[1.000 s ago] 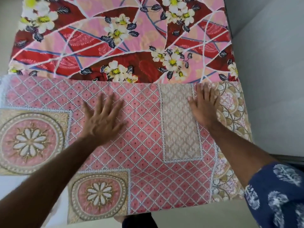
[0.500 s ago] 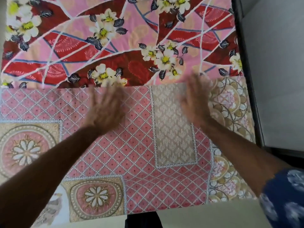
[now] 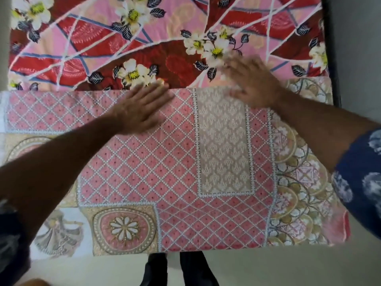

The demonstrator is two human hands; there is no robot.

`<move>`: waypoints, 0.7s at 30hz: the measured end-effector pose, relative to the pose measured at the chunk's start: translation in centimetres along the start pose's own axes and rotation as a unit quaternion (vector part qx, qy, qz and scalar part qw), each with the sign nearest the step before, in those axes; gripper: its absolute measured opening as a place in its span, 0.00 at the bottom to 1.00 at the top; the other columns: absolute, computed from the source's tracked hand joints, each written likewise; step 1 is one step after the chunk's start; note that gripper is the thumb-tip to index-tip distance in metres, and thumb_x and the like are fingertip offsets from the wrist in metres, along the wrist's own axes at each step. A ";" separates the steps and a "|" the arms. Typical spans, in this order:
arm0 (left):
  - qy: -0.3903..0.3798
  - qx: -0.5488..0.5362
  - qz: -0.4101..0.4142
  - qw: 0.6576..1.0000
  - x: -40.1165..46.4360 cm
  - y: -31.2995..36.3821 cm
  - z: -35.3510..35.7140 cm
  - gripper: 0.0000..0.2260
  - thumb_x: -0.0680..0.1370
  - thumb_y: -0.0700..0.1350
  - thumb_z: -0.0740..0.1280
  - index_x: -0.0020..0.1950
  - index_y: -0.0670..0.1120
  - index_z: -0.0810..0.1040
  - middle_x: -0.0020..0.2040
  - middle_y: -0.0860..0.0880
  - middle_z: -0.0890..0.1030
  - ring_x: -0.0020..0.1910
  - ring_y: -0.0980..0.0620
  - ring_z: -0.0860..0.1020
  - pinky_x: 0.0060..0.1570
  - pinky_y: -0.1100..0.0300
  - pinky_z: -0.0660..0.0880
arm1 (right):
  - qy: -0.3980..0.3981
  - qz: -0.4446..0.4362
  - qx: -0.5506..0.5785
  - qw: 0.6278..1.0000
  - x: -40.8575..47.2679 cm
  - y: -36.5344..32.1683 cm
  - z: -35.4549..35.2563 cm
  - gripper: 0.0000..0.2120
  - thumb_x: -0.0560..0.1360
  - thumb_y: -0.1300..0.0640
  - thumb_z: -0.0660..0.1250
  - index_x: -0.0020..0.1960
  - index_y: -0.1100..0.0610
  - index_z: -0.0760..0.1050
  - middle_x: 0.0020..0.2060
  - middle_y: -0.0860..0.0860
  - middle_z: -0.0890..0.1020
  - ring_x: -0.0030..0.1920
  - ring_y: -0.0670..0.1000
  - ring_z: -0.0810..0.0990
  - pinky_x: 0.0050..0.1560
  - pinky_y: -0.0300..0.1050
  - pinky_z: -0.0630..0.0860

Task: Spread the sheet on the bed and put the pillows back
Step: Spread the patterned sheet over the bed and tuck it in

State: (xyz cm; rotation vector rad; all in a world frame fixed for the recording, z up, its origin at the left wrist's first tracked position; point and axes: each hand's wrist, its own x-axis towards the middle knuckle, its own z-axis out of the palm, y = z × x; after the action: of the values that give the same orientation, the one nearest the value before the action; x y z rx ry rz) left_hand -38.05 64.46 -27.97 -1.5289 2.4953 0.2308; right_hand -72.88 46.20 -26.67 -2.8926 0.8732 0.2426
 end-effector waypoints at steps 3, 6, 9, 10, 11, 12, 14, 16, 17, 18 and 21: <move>0.007 -0.072 -0.101 0.992 0.3 0.0 -0.7 0.31 0.83 0.65 0.40 0.83 0.53 0.41 0.83 0.48 0.44 0.82 0.45 0.43 0.79 0.40 0.44 | 0.080 0.150 0.064 0.983 -0.8 -2.5 -0.7 0.34 0.82 0.42 0.55 0.82 0.51 0.47 0.82 0.55 0.53 0.82 0.59 0.50 0.76 0.73 0.49; 0.032 -0.042 -0.095 0.994 -2.0 0.5 0.4 0.31 0.84 0.63 0.41 0.83 0.50 0.41 0.84 0.47 0.45 0.82 0.46 0.44 0.79 0.39 0.43 | 0.076 -0.002 0.128 0.989 -4.2 -11.3 0.8 0.33 0.82 0.45 0.59 0.82 0.57 0.54 0.82 0.57 0.55 0.81 0.57 0.53 0.78 0.69 0.49; 0.044 -0.032 -0.099 0.994 -3.6 0.6 1.2 0.31 0.84 0.62 0.43 0.83 0.48 0.43 0.83 0.45 0.47 0.82 0.45 0.46 0.78 0.37 0.45 | 0.012 -0.240 0.100 0.965 -10.4 -21.4 3.9 0.33 0.82 0.44 0.58 0.81 0.59 0.57 0.81 0.56 0.54 0.81 0.58 0.57 0.77 0.69 0.52; 0.044 -0.035 -0.101 0.993 -3.7 0.6 1.1 0.31 0.84 0.61 0.43 0.83 0.48 0.43 0.83 0.45 0.46 0.82 0.45 0.46 0.78 0.36 0.45 | 0.004 -0.314 0.089 0.945 -12.4 -23.7 5.2 0.31 0.83 0.43 0.57 0.80 0.59 0.61 0.81 0.57 0.55 0.80 0.59 0.58 0.77 0.70 0.52; 0.046 -0.036 -0.099 0.993 -3.7 0.4 1.1 0.31 0.84 0.61 0.43 0.83 0.48 0.42 0.83 0.45 0.45 0.82 0.45 0.45 0.78 0.36 0.44 | -0.008 -0.388 0.068 0.919 -14.0 -25.5 6.3 0.28 0.84 0.44 0.55 0.78 0.59 0.65 0.80 0.57 0.57 0.80 0.59 0.59 0.78 0.69 0.50; 0.043 -0.034 -0.086 0.995 -4.0 0.3 1.0 0.31 0.84 0.61 0.43 0.83 0.49 0.41 0.83 0.45 0.44 0.82 0.45 0.44 0.78 0.36 0.43 | -0.030 -0.451 0.044 0.891 -15.1 -26.8 6.8 0.26 0.84 0.45 0.55 0.77 0.57 0.68 0.80 0.57 0.58 0.80 0.59 0.59 0.79 0.68 0.46; 0.035 -0.012 -0.037 0.999 -5.4 0.3 1.3 0.31 0.84 0.61 0.42 0.83 0.49 0.40 0.83 0.46 0.42 0.82 0.47 0.43 0.79 0.37 0.42 | -0.073 -0.519 0.035 0.851 -14.8 -28.3 6.4 0.23 0.84 0.49 0.57 0.75 0.57 0.70 0.79 0.57 0.63 0.79 0.58 0.61 0.79 0.66 0.43; 0.033 0.007 -0.001 0.999 -8.3 -0.3 2.0 0.31 0.84 0.60 0.43 0.83 0.48 0.42 0.84 0.46 0.44 0.83 0.47 0.44 0.79 0.39 0.41 | -0.037 -0.474 0.064 0.877 -11.7 -29.4 4.1 0.20 0.81 0.57 0.60 0.71 0.57 0.74 0.76 0.58 0.69 0.75 0.58 0.68 0.77 0.65 0.58; 0.029 0.004 -0.003 1.000 -9.9 -1.1 2.5 0.31 0.84 0.61 0.44 0.83 0.48 0.44 0.84 0.46 0.45 0.83 0.46 0.45 0.79 0.38 0.41 | -0.018 -0.413 0.069 0.908 -9.5 -29.8 3.0 0.21 0.80 0.57 0.59 0.72 0.56 0.73 0.75 0.57 0.70 0.74 0.57 0.69 0.75 0.64 0.63; 0.025 -0.007 -0.021 0.999 -11.3 -1.8 2.9 0.31 0.84 0.61 0.44 0.83 0.48 0.45 0.84 0.47 0.47 0.83 0.46 0.46 0.79 0.37 0.43 | 0.001 -0.347 0.065 0.936 -7.4 -29.7 2.1 0.23 0.81 0.55 0.58 0.75 0.55 0.69 0.76 0.55 0.68 0.75 0.56 0.68 0.75 0.64 0.63; 0.032 -0.048 -0.148 0.987 -15.9 -5.6 4.4 0.31 0.83 0.64 0.47 0.83 0.53 0.50 0.84 0.48 0.52 0.82 0.44 0.50 0.78 0.36 0.48 | -0.009 -0.308 0.007 0.951 -0.5 -30.3 0.9 0.28 0.84 0.44 0.52 0.81 0.53 0.58 0.81 0.53 0.60 0.81 0.56 0.57 0.78 0.64 0.56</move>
State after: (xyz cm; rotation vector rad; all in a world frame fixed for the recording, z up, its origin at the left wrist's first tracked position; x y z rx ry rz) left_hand -25.63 76.64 -28.28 -1.9486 2.2924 0.2593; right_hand -56.53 71.75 -25.65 -2.9609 -0.0593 0.1949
